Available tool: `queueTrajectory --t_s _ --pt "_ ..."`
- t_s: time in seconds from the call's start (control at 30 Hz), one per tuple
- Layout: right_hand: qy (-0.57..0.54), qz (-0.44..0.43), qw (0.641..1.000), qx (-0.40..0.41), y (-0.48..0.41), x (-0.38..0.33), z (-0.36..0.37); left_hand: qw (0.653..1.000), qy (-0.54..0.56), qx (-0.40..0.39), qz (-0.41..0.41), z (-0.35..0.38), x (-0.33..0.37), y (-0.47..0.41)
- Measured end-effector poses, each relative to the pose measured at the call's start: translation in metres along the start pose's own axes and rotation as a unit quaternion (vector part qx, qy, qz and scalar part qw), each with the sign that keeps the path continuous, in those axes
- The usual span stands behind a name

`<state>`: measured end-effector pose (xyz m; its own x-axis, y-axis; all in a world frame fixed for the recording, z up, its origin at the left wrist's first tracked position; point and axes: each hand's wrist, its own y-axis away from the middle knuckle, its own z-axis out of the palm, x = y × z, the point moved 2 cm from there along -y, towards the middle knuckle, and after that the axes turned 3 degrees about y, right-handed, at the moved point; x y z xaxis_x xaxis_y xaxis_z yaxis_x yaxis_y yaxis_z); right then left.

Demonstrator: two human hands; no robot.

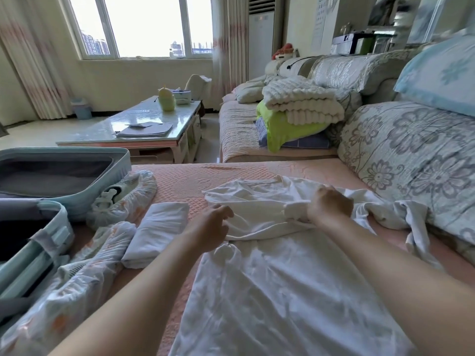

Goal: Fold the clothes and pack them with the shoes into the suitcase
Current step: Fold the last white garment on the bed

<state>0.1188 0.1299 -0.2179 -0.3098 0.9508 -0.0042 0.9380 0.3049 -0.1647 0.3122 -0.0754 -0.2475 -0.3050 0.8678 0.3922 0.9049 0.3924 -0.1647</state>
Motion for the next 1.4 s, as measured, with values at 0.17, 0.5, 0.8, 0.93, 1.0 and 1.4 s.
queueTrajectory --t_s 0.17,0.5,0.8,0.93,1.0,1.4 --pt "0.036 -0.164 0.978 -0.127 0.01 -0.015 0.015 0.991 -0.118 -0.06 -0.013 0.018 0.004 -0.005" --pt "-0.061 -0.323 0.924 -0.197 0.039 -0.091 0.04 0.998 -0.041 -0.024 -0.041 0.007 -0.021 0.002" --pt "-0.176 -0.297 0.935 -0.085 0.001 -0.195 0.031 1.0 0.025 -0.006 -0.012 0.014 -0.04 0.007" --pt "-0.072 -0.306 0.945 -0.086 -0.027 -0.248 0.043 0.998 0.058 0.004 -0.033 0.018 -0.05 0.002" --pt "-0.009 -0.289 0.954 -0.081 -0.041 -0.265 0.053 0.998 0.055 -0.005 -0.04 0.017 -0.055 -0.004" --pt "-0.235 -0.197 0.94 -0.148 -0.061 -0.282 0.047 0.99 -0.085 -0.052 -0.104 -0.005 -0.066 -0.007"
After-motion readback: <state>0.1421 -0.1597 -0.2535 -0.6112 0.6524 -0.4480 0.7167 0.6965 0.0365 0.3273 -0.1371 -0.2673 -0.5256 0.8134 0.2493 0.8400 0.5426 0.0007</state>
